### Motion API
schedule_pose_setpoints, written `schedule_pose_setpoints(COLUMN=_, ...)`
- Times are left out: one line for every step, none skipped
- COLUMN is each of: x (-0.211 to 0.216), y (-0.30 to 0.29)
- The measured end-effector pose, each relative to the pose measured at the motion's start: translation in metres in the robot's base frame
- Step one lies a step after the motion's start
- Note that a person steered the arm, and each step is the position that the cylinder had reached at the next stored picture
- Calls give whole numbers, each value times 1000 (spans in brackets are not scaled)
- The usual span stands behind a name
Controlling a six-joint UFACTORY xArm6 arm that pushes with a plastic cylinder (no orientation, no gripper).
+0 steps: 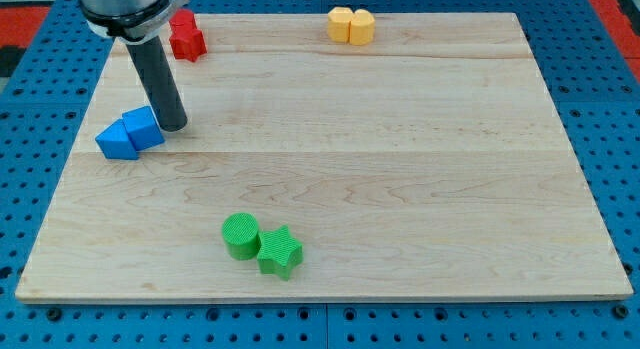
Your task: Move the yellow hexagon along with the yellow heart slightly right
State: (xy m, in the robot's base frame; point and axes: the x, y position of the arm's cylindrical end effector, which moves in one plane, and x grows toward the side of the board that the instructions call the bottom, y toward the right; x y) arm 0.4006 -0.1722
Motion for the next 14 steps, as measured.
schedule_pose_setpoints(x=0, y=27)
schedule_pose_setpoints(x=-5, y=64)
schedule_pose_setpoints(x=-32, y=74)
schedule_pose_setpoints(x=-76, y=74)
schedule_pose_setpoints(x=-120, y=81)
schedule_pose_setpoints(x=-168, y=90)
schedule_pose_setpoints(x=-208, y=129)
schedule_pose_setpoints(x=-209, y=133)
schedule_pose_setpoints(x=-206, y=155)
schedule_pose_setpoints(x=-208, y=185)
schedule_pose_setpoints(x=-208, y=204)
schedule_pose_setpoints(x=-208, y=225)
schedule_pose_setpoints(x=-207, y=227)
schedule_pose_setpoints(x=-204, y=219)
